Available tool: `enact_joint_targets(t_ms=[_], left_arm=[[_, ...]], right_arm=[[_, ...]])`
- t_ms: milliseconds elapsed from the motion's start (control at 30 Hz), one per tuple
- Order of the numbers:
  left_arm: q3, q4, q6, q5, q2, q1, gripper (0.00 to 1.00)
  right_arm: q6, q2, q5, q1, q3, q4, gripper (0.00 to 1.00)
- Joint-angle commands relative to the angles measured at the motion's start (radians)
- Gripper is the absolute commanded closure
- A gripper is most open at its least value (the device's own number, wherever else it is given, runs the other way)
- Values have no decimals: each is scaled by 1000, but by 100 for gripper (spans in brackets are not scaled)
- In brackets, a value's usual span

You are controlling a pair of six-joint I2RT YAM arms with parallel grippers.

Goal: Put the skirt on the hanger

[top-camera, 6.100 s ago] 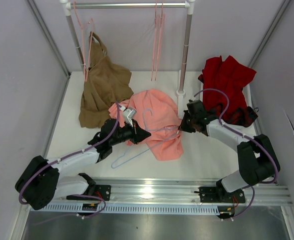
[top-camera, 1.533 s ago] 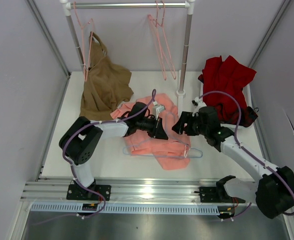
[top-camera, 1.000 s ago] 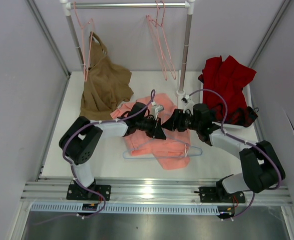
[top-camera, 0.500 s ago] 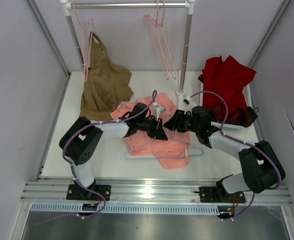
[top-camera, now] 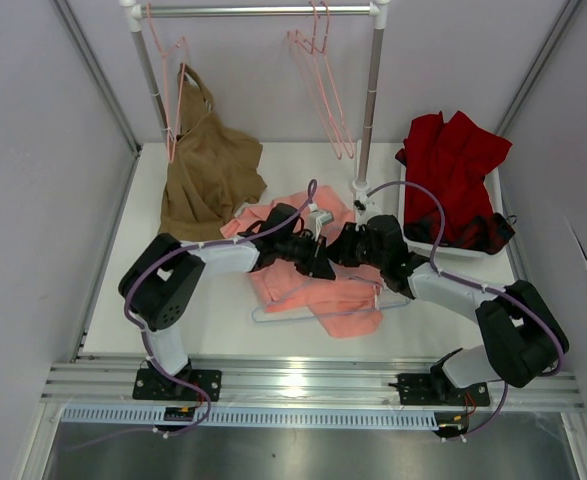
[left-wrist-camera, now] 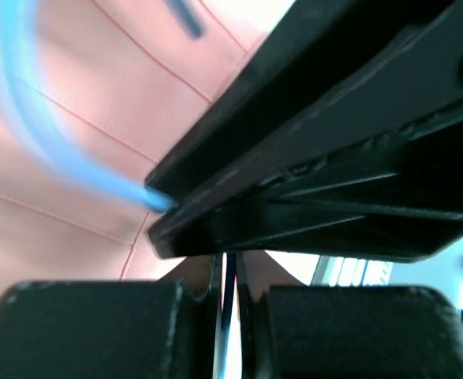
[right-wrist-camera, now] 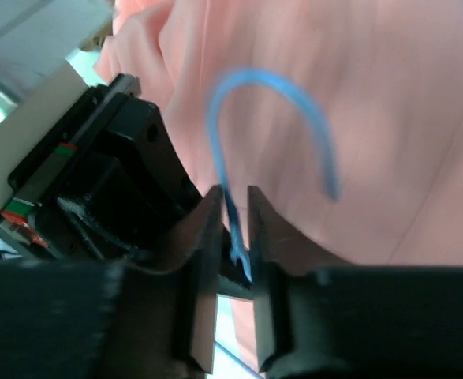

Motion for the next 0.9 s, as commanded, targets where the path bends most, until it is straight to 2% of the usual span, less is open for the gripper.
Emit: enact_joint_targets(t_ms=[0, 67, 167, 233, 300, 367, 467, 600, 867], left_arm=[[55, 1, 50, 15, -33, -26, 94], [58, -18, 55, -4, -39, -24, 92], [47, -27, 64, -25, -59, -26, 87], [33, -30, 67, -43, -77, -24, 83], [19, -42, 67, -82, -94, -24, 69], [10, -67, 72, -134, -129, -26, 60], [6, -114, 96, -218, -182, -26, 55], [-2, -217, 133, -280, -232, -24, 55], [-51, -349, 159, -301, -290, -27, 56]], right_arm=[[-24, -14, 71, 10, 29, 5, 84], [-28, -26, 93, 10, 18, 4, 94], [-36, -54, 116, 8, 6, -1, 100], [-37, -66, 121, 8, 3, -2, 100], [-39, -77, 130, 8, -3, -5, 100], [-41, -89, 142, 10, -10, -7, 100], [-48, -109, 150, 10, -14, -15, 100], [-54, -114, 159, 8, -10, -25, 100], [-60, -109, 151, 8, -8, -22, 100]])
